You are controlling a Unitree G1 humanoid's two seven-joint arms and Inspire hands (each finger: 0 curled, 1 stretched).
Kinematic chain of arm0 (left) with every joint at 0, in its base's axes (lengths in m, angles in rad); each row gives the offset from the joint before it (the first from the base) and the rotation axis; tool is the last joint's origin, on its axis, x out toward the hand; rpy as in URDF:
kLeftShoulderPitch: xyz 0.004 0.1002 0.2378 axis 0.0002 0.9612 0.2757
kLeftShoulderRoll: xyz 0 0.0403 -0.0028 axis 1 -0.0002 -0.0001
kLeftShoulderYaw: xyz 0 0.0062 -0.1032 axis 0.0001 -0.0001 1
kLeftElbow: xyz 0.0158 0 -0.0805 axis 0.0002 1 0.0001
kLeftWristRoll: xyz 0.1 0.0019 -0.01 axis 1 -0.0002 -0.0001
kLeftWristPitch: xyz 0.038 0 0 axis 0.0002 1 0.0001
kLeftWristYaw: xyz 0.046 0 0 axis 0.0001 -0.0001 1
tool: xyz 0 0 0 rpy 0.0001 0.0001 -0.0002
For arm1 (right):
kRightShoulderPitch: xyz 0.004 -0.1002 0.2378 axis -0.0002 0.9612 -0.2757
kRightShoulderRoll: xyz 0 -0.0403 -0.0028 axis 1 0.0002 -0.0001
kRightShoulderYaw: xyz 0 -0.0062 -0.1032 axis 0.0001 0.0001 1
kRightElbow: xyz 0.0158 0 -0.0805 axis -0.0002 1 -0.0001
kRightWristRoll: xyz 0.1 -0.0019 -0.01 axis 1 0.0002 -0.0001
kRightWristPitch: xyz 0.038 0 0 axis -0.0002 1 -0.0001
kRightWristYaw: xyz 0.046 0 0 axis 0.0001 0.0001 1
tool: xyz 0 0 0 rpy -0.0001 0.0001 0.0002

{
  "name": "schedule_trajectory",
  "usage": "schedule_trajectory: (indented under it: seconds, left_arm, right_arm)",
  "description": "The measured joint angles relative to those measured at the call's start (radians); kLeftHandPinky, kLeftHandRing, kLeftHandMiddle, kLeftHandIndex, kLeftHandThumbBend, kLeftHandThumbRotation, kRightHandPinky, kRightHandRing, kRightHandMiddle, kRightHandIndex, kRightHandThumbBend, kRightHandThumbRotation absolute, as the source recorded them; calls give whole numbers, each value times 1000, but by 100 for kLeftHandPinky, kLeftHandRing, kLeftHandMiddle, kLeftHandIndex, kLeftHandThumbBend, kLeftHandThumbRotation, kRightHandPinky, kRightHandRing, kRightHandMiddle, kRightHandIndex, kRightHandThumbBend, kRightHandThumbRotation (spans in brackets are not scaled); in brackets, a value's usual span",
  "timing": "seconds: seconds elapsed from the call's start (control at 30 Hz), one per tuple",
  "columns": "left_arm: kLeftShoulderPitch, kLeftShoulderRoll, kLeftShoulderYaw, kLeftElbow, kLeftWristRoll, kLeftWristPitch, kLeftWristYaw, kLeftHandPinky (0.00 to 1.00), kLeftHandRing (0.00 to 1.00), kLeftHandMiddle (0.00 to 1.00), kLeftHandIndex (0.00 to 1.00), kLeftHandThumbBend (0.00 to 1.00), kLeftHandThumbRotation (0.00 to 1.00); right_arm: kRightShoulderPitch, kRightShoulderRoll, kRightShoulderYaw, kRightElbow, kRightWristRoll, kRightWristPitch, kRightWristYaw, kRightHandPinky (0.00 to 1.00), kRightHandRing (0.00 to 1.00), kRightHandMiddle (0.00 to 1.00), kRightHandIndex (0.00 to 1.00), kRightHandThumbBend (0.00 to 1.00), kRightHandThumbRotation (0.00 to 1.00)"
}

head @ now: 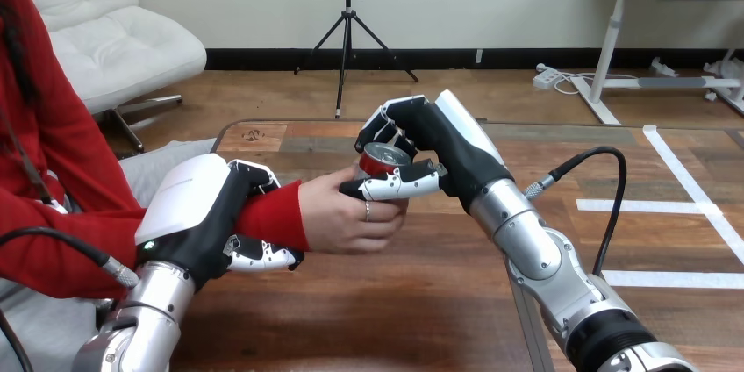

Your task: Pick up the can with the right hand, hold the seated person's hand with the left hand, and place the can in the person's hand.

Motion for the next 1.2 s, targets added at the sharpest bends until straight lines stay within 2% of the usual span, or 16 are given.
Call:
schedule_trajectory:
  seconds: [0.7,1.0,1.1,1.2]
  left_arm:
    - [0,-6,0,0,-12,0,0,32,36,40,39,65,0]
    - [0,-7,0,0,-13,-5,1,33,37,41,40,67,0]
    - [0,-7,0,0,-14,-10,1,34,39,43,42,67,0]
    - [0,-7,0,0,-14,-12,1,37,42,46,46,67,8]
  right_arm:
    - [0,-6,-5,-71,3,5,35,30,33,39,44,77,0]
    - [0,-12,-9,-91,17,41,74,34,40,44,48,78,0]
    - [0,-16,-10,-98,25,54,91,37,43,47,52,80,2]
    - [0,-21,-11,-105,29,64,107,39,46,50,55,80,10]
